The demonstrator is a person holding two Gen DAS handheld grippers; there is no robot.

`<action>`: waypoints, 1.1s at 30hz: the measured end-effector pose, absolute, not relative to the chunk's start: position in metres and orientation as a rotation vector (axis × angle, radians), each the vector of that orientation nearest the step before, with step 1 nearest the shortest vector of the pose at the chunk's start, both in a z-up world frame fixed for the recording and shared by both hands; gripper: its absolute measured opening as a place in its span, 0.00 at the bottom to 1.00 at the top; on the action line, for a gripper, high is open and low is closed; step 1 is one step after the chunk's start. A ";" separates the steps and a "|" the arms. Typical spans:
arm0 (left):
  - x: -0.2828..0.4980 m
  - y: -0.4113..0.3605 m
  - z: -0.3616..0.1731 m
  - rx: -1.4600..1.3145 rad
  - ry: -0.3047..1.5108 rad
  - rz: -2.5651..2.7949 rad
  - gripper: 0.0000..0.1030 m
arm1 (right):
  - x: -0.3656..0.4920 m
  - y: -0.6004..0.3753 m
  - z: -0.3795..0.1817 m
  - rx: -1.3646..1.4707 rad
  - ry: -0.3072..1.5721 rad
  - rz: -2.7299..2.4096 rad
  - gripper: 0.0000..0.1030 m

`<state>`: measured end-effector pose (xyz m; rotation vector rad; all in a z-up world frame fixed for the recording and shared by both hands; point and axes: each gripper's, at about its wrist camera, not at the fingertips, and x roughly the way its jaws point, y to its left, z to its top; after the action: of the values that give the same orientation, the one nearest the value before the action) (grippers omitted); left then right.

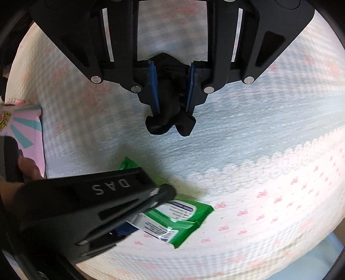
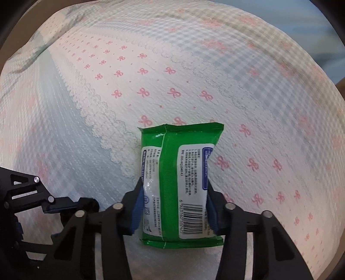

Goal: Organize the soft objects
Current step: 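Carry sock and wipes pack to the box and release both inside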

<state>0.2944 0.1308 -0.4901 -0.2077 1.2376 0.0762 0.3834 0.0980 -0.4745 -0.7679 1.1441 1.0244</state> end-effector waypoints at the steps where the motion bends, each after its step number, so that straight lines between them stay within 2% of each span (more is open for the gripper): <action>1: 0.294 0.132 -0.488 -0.204 1.233 0.081 0.18 | 0.382 0.096 -0.469 -0.758 1.148 1.016 0.38; 9: 0.282 0.148 -0.441 -0.192 1.169 0.106 0.18 | 0.369 0.073 -0.408 -0.617 1.135 0.953 0.37; 24: 0.234 0.142 -0.250 -0.148 0.952 0.031 0.18 | 0.291 -0.002 -0.234 -0.349 1.041 0.683 0.37; 29: 0.224 0.122 -0.194 -0.103 0.899 -0.042 0.18 | 0.268 -0.047 -0.196 -0.213 1.046 0.560 0.37; 33: 0.223 0.092 -0.170 -0.078 0.896 -0.117 0.18 | 0.251 -0.091 -0.178 -0.123 1.057 0.447 0.37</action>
<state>0.2233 0.0919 -0.1704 -0.0779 0.8960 -0.1170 0.2507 -0.0913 -0.1775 -0.1226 1.0567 0.4474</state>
